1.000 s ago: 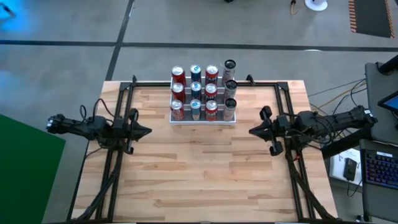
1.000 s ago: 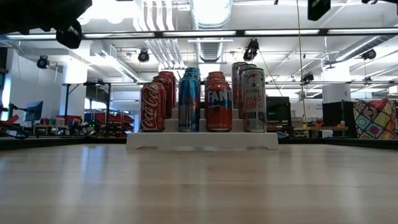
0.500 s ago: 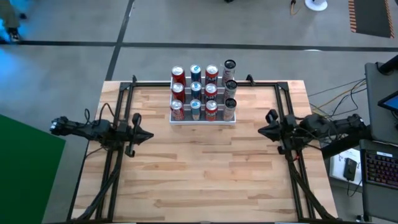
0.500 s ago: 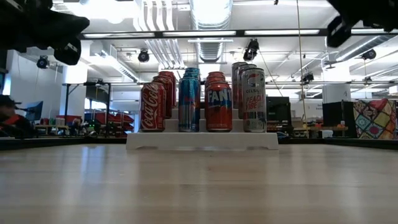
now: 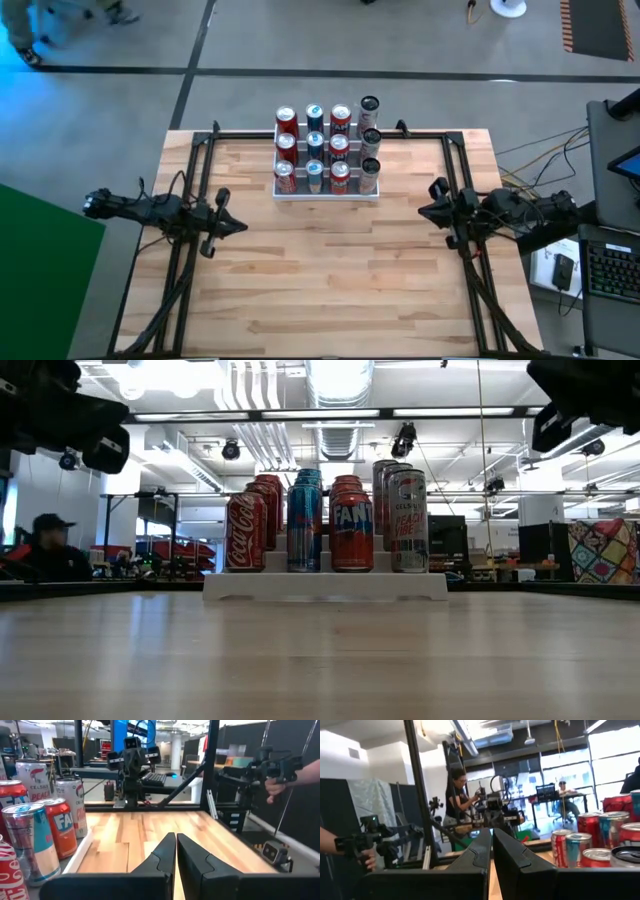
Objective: Place canned beverage on shelf
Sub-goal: Return to Home Position
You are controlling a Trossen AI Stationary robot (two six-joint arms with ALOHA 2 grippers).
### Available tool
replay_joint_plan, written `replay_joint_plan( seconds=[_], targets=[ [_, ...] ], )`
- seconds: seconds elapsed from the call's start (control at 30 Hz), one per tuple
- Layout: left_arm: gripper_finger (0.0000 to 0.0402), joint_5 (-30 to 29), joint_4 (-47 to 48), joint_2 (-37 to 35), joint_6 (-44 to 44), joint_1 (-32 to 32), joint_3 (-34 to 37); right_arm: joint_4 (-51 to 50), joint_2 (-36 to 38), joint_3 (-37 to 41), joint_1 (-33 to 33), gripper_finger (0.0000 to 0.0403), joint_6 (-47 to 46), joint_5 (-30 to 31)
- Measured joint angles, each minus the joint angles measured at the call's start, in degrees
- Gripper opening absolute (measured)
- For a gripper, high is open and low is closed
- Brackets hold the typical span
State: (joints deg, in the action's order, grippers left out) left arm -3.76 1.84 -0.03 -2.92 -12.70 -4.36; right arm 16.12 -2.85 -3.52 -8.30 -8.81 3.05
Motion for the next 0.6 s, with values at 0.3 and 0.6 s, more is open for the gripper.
replay_joint_plan(
  seconds=[0.3,0.6],
  targets=[
    [0.0,-4.7,-3.1,0.0,1.3,0.1,3.2,-7.9,2.8,2.3,1.6,0.0009,-1.7,1.1],
    [0.0,-4.5,-4.3,0.3,1.2,0.1,3.8,-11.5,2.7,2.7,2.3,0.0009,-3.2,1.4]
  ],
)
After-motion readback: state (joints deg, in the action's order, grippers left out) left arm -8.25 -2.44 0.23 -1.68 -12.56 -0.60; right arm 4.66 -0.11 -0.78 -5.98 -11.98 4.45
